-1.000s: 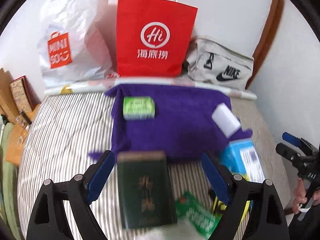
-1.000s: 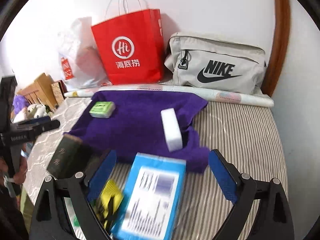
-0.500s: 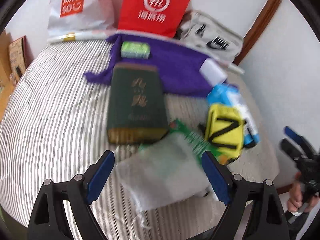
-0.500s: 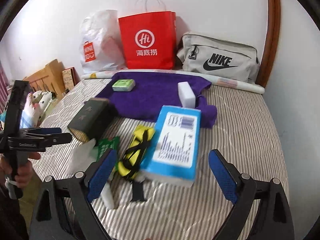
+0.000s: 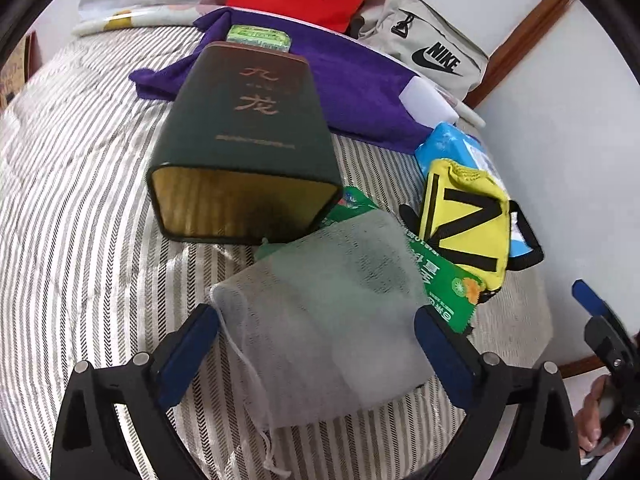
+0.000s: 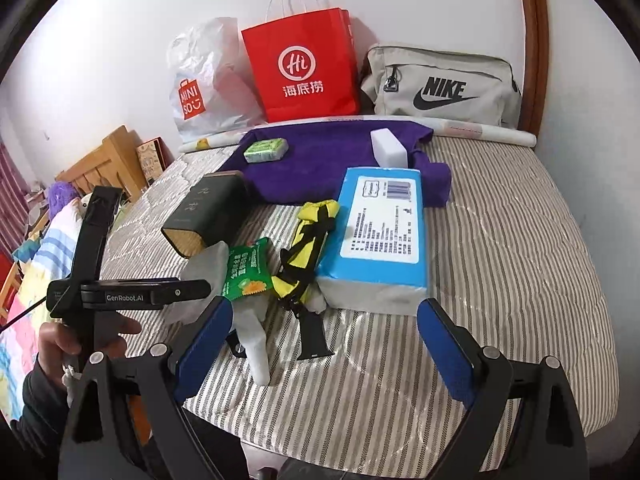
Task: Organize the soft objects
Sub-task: 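Move the left gripper to the white mesh bag and grasp it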
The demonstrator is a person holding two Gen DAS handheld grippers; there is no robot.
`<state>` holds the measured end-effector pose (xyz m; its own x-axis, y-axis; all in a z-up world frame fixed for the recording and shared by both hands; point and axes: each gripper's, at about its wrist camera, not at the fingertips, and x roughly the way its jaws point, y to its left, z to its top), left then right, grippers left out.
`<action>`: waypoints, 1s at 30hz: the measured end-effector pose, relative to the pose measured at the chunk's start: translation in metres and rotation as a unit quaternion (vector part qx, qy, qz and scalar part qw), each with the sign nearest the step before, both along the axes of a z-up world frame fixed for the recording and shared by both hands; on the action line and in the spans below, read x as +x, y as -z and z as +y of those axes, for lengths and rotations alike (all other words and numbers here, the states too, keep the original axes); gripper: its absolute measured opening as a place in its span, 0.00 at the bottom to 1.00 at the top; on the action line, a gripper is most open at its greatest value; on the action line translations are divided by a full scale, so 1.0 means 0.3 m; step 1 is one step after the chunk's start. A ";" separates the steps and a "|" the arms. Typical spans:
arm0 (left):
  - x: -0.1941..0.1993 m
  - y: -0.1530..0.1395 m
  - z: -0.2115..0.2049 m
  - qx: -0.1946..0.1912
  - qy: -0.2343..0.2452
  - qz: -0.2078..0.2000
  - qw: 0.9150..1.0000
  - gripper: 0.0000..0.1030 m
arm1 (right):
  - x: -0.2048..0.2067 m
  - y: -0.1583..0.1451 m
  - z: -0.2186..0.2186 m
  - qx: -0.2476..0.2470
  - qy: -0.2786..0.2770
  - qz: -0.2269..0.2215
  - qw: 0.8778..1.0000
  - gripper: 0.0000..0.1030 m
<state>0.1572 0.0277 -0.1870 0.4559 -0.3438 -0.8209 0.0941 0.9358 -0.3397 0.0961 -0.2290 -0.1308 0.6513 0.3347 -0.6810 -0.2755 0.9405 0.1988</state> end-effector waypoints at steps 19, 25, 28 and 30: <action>-0.082 -0.057 0.129 -0.026 -0.020 -0.055 0.998 0.40 | 0.007 0.061 0.039 -0.004 -0.010 0.023 1.000 0.90; -0.090 -0.047 0.182 -0.013 -0.025 -0.054 0.998 0.16 | 0.017 0.079 0.047 -0.001 -0.013 0.032 0.999 0.90; -0.089 -0.043 0.187 -0.027 -0.023 -0.050 0.998 0.16 | 0.016 0.085 0.055 -0.004 -0.017 0.033 0.999 0.90; -0.091 -0.044 0.183 -0.026 -0.025 -0.056 0.998 0.16 | 0.021 0.090 0.057 -0.005 -0.017 0.036 0.999 0.90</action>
<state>0.1300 0.0826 -0.1737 0.5611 -0.3591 -0.7458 0.0886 0.9219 -0.3772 0.1025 -0.2119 -0.1579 0.5894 0.3484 -0.7288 -0.2933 0.9329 0.2088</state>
